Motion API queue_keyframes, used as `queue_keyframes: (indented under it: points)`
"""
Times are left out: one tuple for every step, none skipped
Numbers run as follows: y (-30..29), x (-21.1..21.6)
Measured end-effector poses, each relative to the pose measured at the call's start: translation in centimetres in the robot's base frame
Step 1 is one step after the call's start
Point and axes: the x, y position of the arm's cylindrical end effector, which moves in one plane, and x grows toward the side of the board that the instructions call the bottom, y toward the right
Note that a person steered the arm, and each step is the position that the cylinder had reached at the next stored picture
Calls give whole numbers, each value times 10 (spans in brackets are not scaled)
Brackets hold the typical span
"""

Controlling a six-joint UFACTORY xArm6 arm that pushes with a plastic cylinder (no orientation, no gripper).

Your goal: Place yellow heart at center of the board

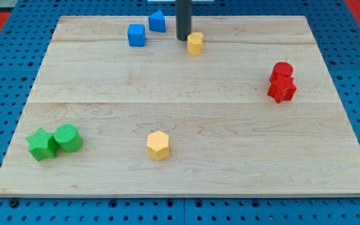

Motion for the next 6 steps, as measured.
queue_keyframes:
  points:
    - [21,9]
    - [33,-4]
    - [1,27]
    - [0,25]
    - [25,-31]
    - [69,-3]
